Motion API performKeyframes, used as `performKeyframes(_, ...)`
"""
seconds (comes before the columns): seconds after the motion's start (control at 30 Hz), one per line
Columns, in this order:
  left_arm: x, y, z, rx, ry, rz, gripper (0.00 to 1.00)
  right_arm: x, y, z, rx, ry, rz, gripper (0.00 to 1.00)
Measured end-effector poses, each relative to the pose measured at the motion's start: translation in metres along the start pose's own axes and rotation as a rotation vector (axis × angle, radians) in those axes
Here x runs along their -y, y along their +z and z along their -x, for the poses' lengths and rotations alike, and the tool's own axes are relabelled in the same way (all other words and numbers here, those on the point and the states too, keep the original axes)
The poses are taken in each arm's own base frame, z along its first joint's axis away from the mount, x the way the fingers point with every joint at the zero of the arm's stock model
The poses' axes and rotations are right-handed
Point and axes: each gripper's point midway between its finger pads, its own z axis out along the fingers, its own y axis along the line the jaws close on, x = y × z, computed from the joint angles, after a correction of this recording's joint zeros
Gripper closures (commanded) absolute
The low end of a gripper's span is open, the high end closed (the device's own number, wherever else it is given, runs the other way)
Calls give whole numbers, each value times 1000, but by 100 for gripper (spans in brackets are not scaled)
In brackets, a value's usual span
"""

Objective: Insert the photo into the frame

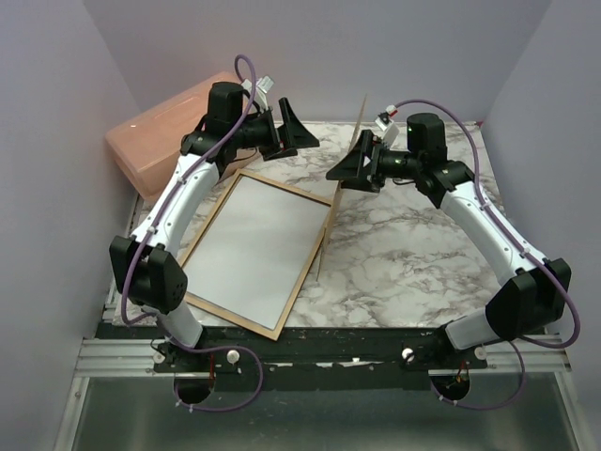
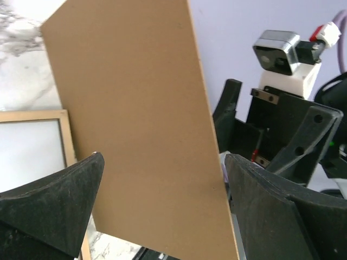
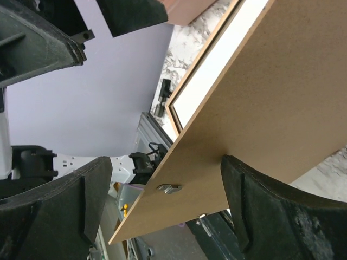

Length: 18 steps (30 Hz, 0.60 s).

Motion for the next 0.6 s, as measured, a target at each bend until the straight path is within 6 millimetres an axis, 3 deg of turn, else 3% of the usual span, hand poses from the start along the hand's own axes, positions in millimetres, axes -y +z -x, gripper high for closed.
performKeyframes(0.33, 28, 16, 12, -97, 55, -77, 2, -13, 6, -7, -20, -8, 107, 10)
performKeyframes(0.6, 13, 41, -6, -213, 49, -37, 5, -23, 0, -11, -16, -17, 157, 8)
